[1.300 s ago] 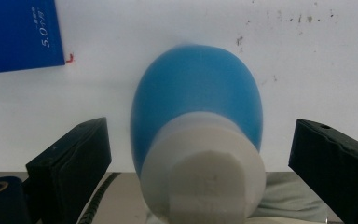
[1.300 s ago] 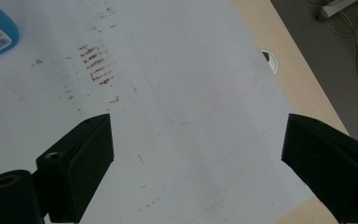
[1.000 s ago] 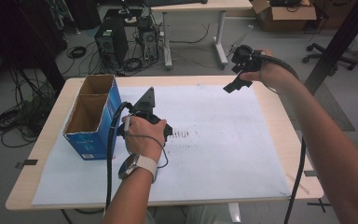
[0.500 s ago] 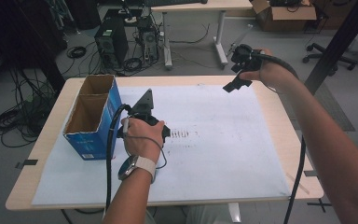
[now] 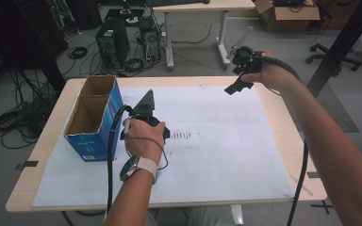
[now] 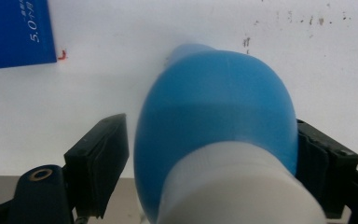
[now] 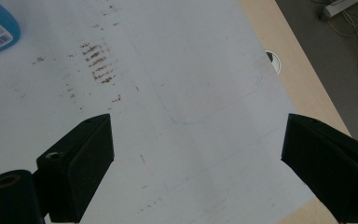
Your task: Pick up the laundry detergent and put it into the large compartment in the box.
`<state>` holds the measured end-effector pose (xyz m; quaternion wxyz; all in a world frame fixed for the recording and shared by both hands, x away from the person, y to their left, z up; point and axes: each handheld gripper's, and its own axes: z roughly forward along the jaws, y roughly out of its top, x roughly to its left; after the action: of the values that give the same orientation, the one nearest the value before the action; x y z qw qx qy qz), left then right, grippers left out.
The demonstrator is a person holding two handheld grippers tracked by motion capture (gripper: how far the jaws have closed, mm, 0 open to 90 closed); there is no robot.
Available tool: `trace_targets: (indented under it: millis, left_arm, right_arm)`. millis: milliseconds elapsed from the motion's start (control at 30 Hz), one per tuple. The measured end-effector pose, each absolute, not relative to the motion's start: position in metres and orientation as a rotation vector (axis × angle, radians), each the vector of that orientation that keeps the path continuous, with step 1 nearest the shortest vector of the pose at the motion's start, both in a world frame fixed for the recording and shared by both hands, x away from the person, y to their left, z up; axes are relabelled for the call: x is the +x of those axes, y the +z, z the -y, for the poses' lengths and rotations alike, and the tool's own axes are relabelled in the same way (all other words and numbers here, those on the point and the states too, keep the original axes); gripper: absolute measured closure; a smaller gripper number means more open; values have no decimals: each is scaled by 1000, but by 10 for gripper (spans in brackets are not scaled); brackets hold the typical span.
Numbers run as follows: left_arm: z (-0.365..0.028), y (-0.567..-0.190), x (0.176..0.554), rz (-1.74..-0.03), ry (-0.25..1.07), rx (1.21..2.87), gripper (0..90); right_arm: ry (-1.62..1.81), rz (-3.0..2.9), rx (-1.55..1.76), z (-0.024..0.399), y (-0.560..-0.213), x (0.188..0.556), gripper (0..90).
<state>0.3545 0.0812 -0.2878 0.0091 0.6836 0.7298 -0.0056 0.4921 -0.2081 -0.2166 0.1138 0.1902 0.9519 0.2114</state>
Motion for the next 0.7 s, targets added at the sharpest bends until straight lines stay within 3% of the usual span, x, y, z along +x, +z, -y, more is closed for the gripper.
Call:
trace_targets:
  millis: [333, 700]
  left_arm:
    - [-81, -288, 355, -2274, -21, 2143, 246]
    - [-78, -287, 356, -2260, -16, 2172, 369]
  right_arm:
    - [618, -2795, 547, 206, -218, 492, 90]
    - [619, -2790, 557, 206, -219, 492, 90]
